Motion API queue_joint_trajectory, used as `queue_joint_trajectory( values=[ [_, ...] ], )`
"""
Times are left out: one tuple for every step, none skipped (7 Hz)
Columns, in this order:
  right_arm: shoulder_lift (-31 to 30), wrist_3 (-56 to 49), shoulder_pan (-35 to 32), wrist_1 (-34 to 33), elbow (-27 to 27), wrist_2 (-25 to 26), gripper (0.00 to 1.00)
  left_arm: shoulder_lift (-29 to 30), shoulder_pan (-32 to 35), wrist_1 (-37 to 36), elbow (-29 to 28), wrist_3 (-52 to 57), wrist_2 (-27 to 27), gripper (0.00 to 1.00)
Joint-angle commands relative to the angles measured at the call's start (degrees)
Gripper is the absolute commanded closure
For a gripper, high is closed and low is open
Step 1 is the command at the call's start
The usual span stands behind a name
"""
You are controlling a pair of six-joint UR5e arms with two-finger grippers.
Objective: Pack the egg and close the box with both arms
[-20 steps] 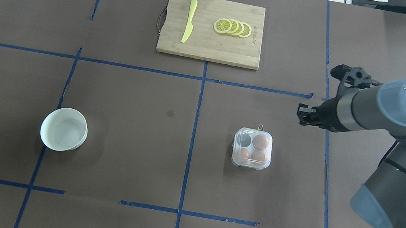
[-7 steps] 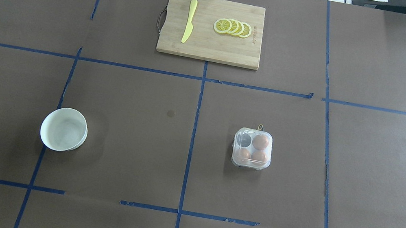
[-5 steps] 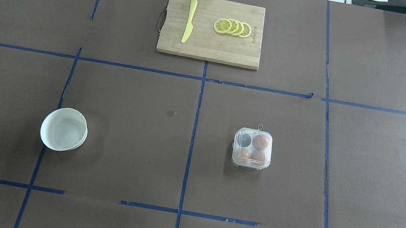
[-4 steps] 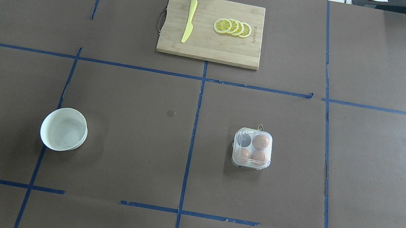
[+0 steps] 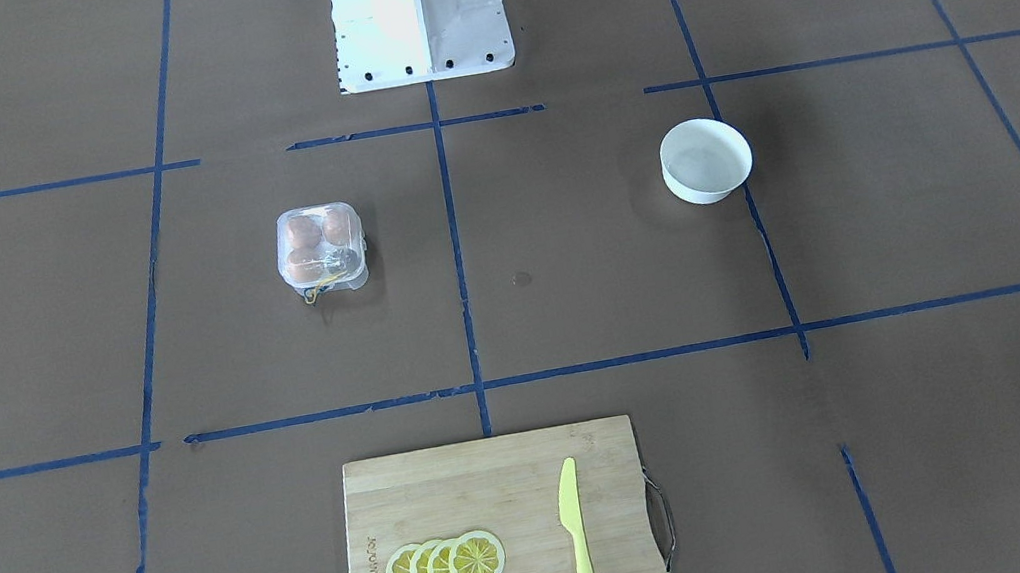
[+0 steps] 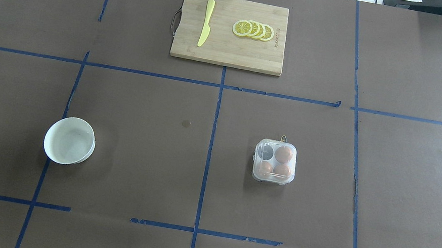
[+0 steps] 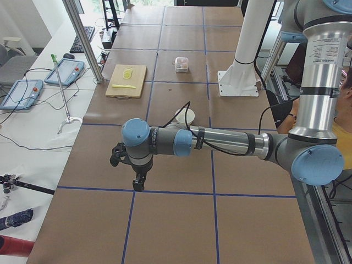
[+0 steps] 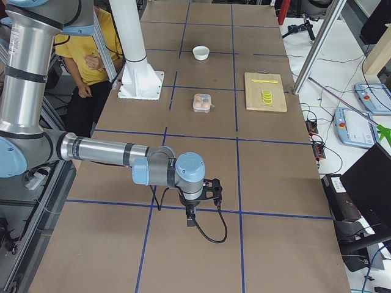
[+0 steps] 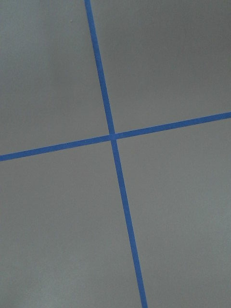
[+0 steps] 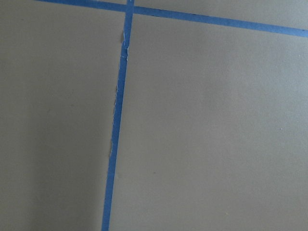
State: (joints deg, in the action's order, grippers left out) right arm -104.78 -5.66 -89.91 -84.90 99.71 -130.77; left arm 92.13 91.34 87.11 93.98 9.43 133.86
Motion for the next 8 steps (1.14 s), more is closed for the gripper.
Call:
queue_joint_trajectory(
  values=[
    [1.6,0.2,0.0,-1.3,0.1,-0.3,0.0,-0.4,0.0,0.0,0.1,0.1,0.1,0.0],
    [4.4,0.1,0.0,-6.6,0.9,-0.5,0.0,-0.4,0.1,0.0,0.1,0.1,0.1,0.0],
    [6.0,0.0,0.0,-9.8,1.0,0.1,0.0,-0.4,0.0,0.0,0.2,0.1,0.2,0.0],
    [5.6,0.0,0.0,-9.7,0.8,-0.3,0.0,-0.3,0.0,0.0,0.2,0.0,0.4,0.0],
    [5.4,-0.4,0.0,-9.7,1.0,-0.3,0.0,-0.3,0.0,0.0,0.2,0.0,0.4,0.0],
    [5.4,-0.3,0.0,-9.7,0.9,-0.3,0.0,-0.3,0.0,0.0,0.2,-0.1,0.4,0.0],
    [5.4,-0.3,0.0,-9.7,1.1,-0.4,0.0,-0.4,0.0,0.0,0.2,0.0,0.5,0.0],
    [5.4,-0.3,0.0,-9.7,1.1,-0.4,0.0,-0.4,0.0,0.0,0.2,0.0,0.5,0.0]
  ],
)
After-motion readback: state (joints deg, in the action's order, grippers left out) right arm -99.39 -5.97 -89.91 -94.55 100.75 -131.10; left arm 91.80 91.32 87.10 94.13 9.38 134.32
